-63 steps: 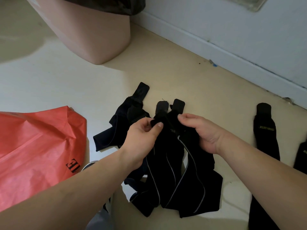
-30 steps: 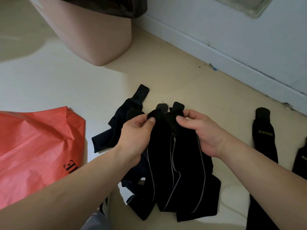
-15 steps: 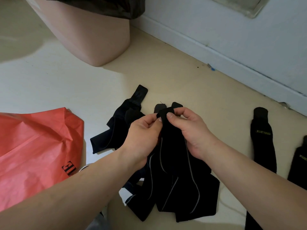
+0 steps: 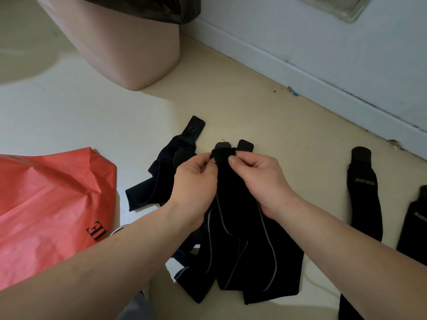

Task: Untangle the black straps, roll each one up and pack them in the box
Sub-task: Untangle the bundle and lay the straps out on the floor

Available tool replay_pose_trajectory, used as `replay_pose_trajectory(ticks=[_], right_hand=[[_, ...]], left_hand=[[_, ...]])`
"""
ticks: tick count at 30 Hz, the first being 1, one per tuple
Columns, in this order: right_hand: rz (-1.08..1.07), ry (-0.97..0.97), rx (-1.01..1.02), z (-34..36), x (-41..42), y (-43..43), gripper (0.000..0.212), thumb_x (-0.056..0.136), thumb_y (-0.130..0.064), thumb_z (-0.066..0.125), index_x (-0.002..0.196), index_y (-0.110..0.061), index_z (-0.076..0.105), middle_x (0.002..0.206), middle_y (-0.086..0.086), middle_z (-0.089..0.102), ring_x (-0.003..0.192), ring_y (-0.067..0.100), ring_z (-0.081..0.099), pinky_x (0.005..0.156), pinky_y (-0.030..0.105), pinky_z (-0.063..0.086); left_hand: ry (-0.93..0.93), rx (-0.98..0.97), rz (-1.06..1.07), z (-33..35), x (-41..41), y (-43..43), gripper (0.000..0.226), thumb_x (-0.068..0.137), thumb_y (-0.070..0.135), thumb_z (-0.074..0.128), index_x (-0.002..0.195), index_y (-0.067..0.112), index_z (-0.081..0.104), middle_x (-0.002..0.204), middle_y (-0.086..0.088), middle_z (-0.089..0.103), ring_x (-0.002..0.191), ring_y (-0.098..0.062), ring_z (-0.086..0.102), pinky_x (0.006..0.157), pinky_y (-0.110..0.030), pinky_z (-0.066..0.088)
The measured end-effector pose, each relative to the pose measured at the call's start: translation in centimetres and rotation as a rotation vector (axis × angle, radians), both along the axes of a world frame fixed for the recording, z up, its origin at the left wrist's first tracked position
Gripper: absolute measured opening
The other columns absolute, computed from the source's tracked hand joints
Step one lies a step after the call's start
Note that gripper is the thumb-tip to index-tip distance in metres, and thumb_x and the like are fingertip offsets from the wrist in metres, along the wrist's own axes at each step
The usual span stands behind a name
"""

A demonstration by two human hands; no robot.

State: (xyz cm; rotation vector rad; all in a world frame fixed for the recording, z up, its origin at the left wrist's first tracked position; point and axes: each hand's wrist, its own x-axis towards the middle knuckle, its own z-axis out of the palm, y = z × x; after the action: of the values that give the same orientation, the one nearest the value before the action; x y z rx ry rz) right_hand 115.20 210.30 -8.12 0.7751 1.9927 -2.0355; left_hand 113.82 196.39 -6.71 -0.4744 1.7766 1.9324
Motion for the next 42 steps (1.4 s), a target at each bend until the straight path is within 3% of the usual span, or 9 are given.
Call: replay_pose_trajectory(ticks=[4,7,10,19,29,31,36,40,42], right_hand=[[-0.013,-0.043,-0.004,0.2,0.0,-0.1,0.027,0.104,-0.037,0.067,0.102,-0.015,0.083,0.103,0.019,0.08,0.095,0.032,0.079,0.088,0.044,0.063],[-0.018,0.034,0.149,0.2,0.0,-0.3,0.016,0.104,-0.033,0.068,0.109,-0.026,0.081,0.099,0.007,0.081,0.088,0.016,0.076,0.082,0.024,0.059],[-0.09,0.091,0.143,0.6,-0.2,-0.4,0.017,0.099,-0.021,0.076,0.111,-0.033,0.08,0.092,-0.007,0.083,0.087,0.003,0.077,0.073,0.01,0.055],[0.101,0.021,0.273,0.2,0.5,-0.1,0.023,0.107,-0.029,0.063,0.119,-0.03,0.081,0.103,-0.017,0.08,0.102,0.0,0.073,0.096,0.022,0.057],[0.183,0.08,0.29,0.3,0.8,-0.7,0.028,0.108,-0.018,0.059,0.126,-0.034,0.074,0.099,-0.008,0.081,0.093,0.005,0.076,0.08,0.015,0.058],[0.178,0.031,0.259,0.5,0.9,-1.1,0.025,0.11,-0.022,0.056,0.127,-0.033,0.071,0.098,-0.002,0.08,0.089,0.012,0.078,0.078,0.024,0.063],[-0.142,-0.143,0.183,0.4,0.4,-0.8,0.007,0.11,-0.028,0.055,0.112,-0.026,0.062,0.101,0.002,0.074,0.092,0.021,0.074,0.077,0.032,0.059],[-0.327,-0.165,0.23,1.2,-1.2,1.5,0.024,0.111,-0.03,0.051,0.127,-0.016,0.06,0.112,0.003,0.07,0.096,0.016,0.067,0.075,0.029,0.053],[-0.397,-0.178,0.204,1.5,-1.7,2.8,0.025,0.11,-0.033,0.05,0.126,-0.016,0.061,0.113,0.005,0.069,0.1,0.022,0.068,0.089,0.038,0.059]], left_hand=[[0.073,-0.037,-0.085,0.1,0.1,0.0,0.023,0.107,0.017,0.058,0.108,0.023,0.081,0.094,-0.006,0.082,0.092,-0.021,0.079,0.086,-0.038,0.065],[0.103,-0.074,-0.144,0.1,0.1,-0.1,0.022,0.107,0.019,0.06,0.106,0.025,0.082,0.092,-0.006,0.082,0.093,-0.027,0.08,0.088,-0.043,0.065],[0.07,-0.069,-0.118,0.1,0.2,-0.1,0.02,0.106,0.021,0.062,0.103,0.023,0.082,0.083,-0.002,0.08,0.076,-0.016,0.075,0.072,-0.033,0.061],[0.008,0.01,0.078,0.3,-0.7,-0.7,0.019,0.105,0.019,0.065,0.098,0.019,0.083,0.087,-0.005,0.081,0.078,-0.014,0.075,0.078,-0.035,0.064],[-0.093,0.038,0.191,1.0,-2.1,-1.3,0.021,0.107,0.024,0.063,0.105,0.011,0.08,0.078,-0.002,0.075,0.065,-0.013,0.069,0.055,-0.022,0.055],[-0.095,0.059,0.19,1.3,-2.2,-1.2,0.025,0.109,0.025,0.059,0.109,0.009,0.078,0.085,-0.006,0.078,0.071,-0.017,0.073,0.058,-0.025,0.059],[-0.254,0.136,-0.076,1.5,-0.5,0.6,0.032,0.107,0.038,0.06,0.12,0.011,0.074,0.11,-0.015,0.08,0.103,-0.03,0.079,0.095,-0.045,0.063],[-0.213,0.048,-0.476,1.2,1.4,1.4,0.024,0.101,0.028,0.071,0.123,0.019,0.07,0.11,-0.011,0.08,0.102,-0.03,0.079,0.097,-0.052,0.062],[-0.233,0.078,-0.59,1.4,1.7,1.7,0.023,0.101,0.025,0.071,0.123,0.02,0.071,0.112,-0.008,0.081,0.103,-0.026,0.079,0.098,-0.047,0.062]])
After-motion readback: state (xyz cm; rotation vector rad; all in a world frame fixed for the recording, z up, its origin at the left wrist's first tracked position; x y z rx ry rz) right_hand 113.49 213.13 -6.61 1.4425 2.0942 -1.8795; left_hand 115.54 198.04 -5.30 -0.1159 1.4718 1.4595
